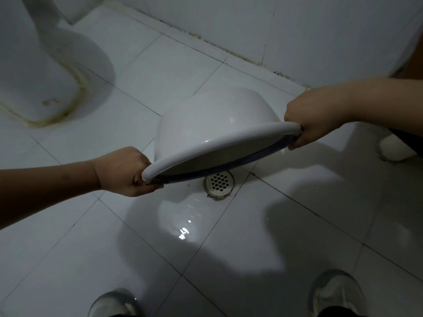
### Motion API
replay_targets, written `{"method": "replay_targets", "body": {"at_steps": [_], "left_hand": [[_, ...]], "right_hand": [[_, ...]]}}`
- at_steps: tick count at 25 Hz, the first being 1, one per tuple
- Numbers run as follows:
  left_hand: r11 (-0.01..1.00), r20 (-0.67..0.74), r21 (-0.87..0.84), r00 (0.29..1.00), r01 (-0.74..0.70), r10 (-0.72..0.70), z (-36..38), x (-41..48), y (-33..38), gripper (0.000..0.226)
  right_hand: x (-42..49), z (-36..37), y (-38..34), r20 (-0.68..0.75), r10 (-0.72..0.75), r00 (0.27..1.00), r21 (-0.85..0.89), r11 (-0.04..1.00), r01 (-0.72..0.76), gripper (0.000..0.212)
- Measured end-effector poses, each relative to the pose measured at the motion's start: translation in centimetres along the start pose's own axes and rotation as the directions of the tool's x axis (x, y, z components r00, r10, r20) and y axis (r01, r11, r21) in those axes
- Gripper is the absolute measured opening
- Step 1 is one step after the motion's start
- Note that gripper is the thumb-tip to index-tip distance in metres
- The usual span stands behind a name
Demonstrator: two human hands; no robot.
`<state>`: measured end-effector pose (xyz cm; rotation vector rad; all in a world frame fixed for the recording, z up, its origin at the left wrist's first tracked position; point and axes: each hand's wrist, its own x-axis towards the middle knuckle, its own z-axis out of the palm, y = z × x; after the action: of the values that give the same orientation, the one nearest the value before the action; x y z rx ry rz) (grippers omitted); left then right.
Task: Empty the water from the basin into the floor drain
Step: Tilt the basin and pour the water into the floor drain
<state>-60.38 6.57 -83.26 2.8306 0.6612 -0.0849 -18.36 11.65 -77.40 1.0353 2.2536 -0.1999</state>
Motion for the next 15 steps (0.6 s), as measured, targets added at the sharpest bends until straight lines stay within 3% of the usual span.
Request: {"method": "replay_targets", "body": {"at_steps": [2, 5, 7, 10, 15], "left_hand": [[0.997, 0.006, -0.058, 0.999, 0.043, -0.042, 0.1, 0.0, 0.0, 0.047], [0.915, 0.122, -0.261, 0.951, 0.307, -0.284, -0.6, 0.4, -1.0, 0.050], [0.789, 0.237, -0.365, 0.869, 0.494, -0.434, -1.2, 1.0, -2.2, 0.048], [0.605, 0.382, -0.432, 0.743, 0.669, -0.549, -2.3, 2.3, -4.1, 0.053], [0.209, 0.493, -0.685, 0.655, 0.698, -0.573, -3.0, 2.8, -6.2, 0.041]], "right_hand": [[-0.1, 0.1, 0.1, 0.013, 0.013, 1.000, 0.063, 0.998, -0.014, 0.039], [0.2, -0.3, 0.9, 0.023, 0.040, 0.999, 0.248, 0.968, -0.044, 0.038], [0.8, -0.9, 1.6, 0.046, 0.076, 0.996, 0.330, 0.940, -0.087, 0.038], [1.7, -1.7, 2.8, 0.134, 0.148, 0.980, 0.468, 0.862, -0.194, 0.033], [3.1, -1.7, 4.1, 0.101, 0.249, 0.963, 0.745, 0.622, -0.240, 0.020]]}}
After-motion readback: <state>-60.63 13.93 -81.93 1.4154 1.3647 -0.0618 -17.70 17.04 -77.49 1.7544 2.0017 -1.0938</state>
